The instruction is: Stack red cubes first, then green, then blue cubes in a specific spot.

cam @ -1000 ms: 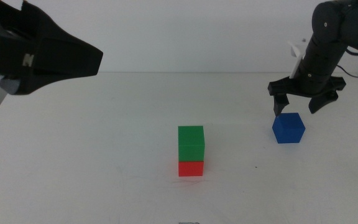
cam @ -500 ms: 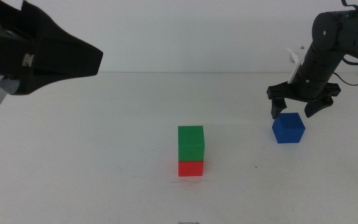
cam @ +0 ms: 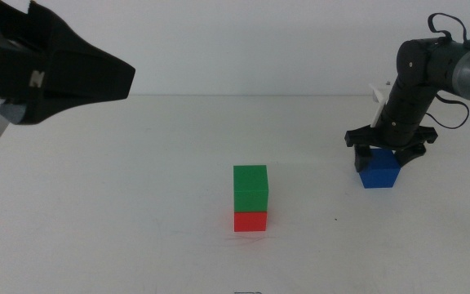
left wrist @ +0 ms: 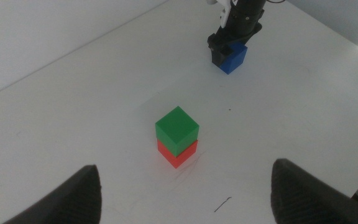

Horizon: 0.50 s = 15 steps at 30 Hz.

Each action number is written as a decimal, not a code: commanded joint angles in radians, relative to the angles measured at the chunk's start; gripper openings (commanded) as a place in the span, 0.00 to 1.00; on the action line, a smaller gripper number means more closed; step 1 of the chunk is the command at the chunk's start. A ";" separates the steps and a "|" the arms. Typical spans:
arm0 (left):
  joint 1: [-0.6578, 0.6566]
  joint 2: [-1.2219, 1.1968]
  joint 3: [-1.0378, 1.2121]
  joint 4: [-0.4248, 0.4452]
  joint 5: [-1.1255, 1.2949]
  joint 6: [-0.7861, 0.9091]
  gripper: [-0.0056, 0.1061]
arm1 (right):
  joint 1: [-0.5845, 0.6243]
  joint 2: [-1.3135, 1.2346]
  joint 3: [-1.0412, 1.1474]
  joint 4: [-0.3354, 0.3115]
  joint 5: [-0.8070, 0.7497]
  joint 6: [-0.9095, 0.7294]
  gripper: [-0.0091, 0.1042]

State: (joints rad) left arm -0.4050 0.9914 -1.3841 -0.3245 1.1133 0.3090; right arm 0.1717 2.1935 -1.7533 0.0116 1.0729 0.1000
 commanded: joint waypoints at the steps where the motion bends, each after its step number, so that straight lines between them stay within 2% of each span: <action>1: 0.000 -0.011 -0.022 -0.025 -0.062 -0.006 0.89 | -0.007 -0.064 -0.032 -0.012 -0.015 0.005 0.42; 4: 0.000 -0.011 -0.022 -0.025 -0.062 -0.006 0.89 | -0.007 -0.066 -0.032 -0.012 0.007 -0.019 0.07; 10: 0.000 -0.011 -0.022 -0.025 -0.062 -0.006 0.89 | -0.001 -0.150 -0.013 -0.012 0.046 -0.014 0.07; 15: 0.000 -0.011 -0.022 -0.025 -0.062 -0.006 0.89 | 0.042 -0.308 0.118 -0.012 -0.007 0.003 0.07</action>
State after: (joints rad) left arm -0.4050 0.9914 -1.3841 -0.3245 1.1133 0.3090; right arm 0.1972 1.9868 -1.6517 0.0000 1.0902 0.1001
